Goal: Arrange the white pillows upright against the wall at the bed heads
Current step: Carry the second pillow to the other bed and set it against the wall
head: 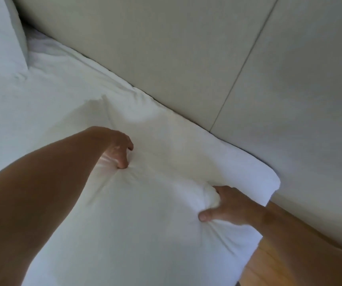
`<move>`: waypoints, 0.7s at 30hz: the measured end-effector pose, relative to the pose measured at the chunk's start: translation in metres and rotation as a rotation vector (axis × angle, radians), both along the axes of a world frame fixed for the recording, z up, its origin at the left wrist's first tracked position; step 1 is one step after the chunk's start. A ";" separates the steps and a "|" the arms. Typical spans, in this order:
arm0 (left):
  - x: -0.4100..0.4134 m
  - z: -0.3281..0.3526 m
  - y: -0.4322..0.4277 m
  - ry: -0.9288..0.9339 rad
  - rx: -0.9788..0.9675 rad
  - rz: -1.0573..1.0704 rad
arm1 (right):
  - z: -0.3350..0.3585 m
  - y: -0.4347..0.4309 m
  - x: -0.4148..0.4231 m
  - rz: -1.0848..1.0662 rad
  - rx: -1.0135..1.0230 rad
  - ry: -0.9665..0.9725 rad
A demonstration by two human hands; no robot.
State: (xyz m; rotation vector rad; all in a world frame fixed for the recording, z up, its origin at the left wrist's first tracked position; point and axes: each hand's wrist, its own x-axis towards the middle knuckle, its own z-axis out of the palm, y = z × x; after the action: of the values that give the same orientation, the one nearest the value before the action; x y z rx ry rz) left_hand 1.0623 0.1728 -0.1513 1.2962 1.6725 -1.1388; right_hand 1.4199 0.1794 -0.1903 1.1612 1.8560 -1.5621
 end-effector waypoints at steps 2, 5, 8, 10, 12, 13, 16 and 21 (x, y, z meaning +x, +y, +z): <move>0.003 0.005 -0.007 0.028 0.046 -0.028 | 0.008 -0.010 0.002 -0.018 0.053 0.025; -0.007 0.032 -0.022 -0.007 0.104 -0.084 | 0.032 -0.028 0.009 -0.072 0.127 0.039; -0.027 0.069 -0.044 -0.060 0.240 -0.119 | 0.064 -0.048 0.017 -0.127 0.190 0.034; -0.033 0.094 -0.056 -0.107 0.354 -0.097 | 0.088 -0.059 0.021 -0.140 0.237 0.023; -0.030 0.121 -0.065 -0.121 0.418 -0.095 | 0.113 -0.061 0.022 -0.139 0.289 -0.005; -0.029 0.134 -0.068 -0.114 0.442 -0.100 | 0.125 -0.059 0.022 -0.138 0.321 -0.017; -0.028 0.165 -0.068 -0.116 0.555 -0.094 | 0.159 -0.047 0.024 -0.098 0.451 -0.060; -0.011 0.213 -0.040 -0.100 0.702 -0.140 | 0.203 -0.017 0.029 -0.106 0.593 -0.107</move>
State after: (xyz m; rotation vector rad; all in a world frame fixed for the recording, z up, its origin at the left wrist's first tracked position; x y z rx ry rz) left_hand 1.0517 0.1329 0.0616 1.8810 2.0126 -0.5429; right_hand 1.4493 0.1620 0.0129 1.5738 2.2886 -0.9866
